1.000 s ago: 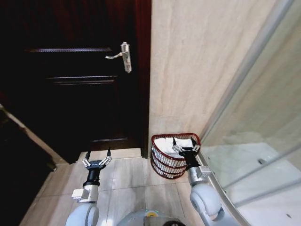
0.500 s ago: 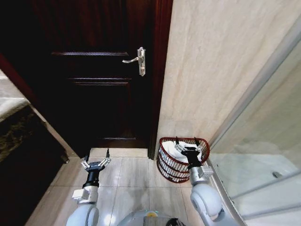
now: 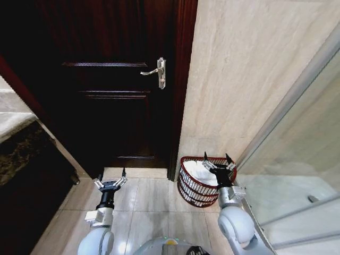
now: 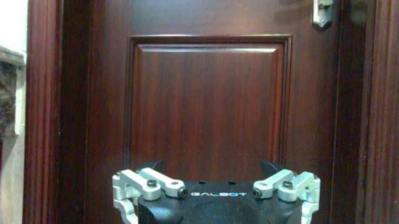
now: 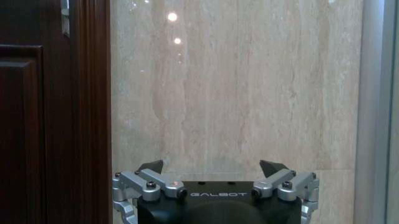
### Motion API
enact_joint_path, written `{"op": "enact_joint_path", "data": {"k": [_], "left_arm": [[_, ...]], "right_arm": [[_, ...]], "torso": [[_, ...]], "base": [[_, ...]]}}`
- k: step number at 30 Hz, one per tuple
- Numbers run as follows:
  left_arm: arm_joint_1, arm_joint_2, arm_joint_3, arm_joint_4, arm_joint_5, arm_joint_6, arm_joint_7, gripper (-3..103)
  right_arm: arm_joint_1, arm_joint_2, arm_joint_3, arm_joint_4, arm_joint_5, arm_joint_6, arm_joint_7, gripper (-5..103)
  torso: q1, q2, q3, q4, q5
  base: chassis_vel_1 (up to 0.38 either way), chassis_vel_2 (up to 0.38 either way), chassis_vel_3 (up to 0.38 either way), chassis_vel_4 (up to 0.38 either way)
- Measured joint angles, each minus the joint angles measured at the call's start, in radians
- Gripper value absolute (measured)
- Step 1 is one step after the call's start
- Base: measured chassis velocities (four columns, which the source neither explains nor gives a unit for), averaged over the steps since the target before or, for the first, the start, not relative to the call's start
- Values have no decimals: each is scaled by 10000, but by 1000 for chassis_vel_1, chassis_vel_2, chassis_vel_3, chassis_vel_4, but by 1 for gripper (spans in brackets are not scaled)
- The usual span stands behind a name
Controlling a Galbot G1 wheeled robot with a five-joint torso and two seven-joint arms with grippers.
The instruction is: Discard the used towel into the hamper.
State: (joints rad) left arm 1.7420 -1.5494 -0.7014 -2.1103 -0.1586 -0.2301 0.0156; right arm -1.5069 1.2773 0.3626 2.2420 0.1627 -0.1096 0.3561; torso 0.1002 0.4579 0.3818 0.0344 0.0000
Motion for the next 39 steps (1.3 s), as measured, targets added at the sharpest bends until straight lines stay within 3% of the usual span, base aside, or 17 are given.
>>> {"op": "enact_joint_path", "data": {"k": [11,29,39], "left_arm": [[-108,60,-33,79,-29,28,-15,100],[-265,80,26,205,-47,-12,12,100],[-243,62,-3,236,-47,-49,23,100]], "right_arm": [[12,-86,-37,-113,-145,-384,-495,100],[76,-53,-218,-170,-95,-751,-244,100],[68,-30,-356,-203,-185,-847,-198,100]], "torso": [[189,466,273,1,0],[509,1270,761,1,0],[619,1528,909,1,0]], "base": [[0,0,0,0],[0,0,0,0],[0,0,0,0]]}}
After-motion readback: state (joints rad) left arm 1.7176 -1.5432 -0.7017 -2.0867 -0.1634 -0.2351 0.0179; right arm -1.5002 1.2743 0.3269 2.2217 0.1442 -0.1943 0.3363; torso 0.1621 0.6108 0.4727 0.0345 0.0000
